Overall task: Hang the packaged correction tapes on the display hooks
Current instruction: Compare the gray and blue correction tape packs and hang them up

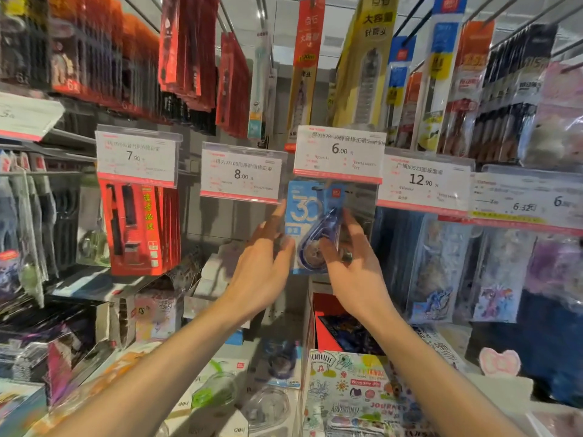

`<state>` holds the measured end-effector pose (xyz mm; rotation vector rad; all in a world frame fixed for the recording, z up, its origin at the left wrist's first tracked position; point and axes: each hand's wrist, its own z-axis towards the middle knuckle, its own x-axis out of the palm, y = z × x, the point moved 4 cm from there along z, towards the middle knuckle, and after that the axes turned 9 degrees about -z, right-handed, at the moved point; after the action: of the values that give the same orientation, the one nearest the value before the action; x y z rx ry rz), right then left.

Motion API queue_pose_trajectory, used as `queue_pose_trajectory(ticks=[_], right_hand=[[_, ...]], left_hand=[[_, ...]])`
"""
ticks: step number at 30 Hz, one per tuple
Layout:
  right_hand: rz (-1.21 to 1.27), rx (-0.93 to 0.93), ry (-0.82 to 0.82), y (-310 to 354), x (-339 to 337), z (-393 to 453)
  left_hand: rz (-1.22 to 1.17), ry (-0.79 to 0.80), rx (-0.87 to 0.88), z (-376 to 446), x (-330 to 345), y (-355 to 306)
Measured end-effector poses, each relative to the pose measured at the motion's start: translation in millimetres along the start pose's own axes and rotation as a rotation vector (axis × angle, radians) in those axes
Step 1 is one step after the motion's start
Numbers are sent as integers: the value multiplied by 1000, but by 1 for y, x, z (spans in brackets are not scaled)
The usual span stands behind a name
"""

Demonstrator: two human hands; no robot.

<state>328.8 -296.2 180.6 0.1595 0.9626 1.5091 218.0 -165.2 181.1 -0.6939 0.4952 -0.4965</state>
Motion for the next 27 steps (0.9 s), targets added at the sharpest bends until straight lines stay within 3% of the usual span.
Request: queue_pose_trajectory(ticks=[4, 13, 17, 20, 22, 27], right_hand=[[-103, 57, 28, -9, 8, 12], [-6, 129, 163, -13, 1, 24], [152, 126, 108, -5, -29, 5], [86, 84, 62, -1, -56, -19], [178, 99, 40, -2, -72, -38], [330, 136, 61, -12, -90, -87]], left_hand=[[-126, 12, -42, 13, 7, 8], [-143, -14, -65, 14, 0, 9], [-150, -78, -68, -2, -15, -5], [-241, -117, -91, -23, -23, -18], [-324, -138, -81, -40, -25, -28], [-410, -187, -99, -84, -28, -38]])
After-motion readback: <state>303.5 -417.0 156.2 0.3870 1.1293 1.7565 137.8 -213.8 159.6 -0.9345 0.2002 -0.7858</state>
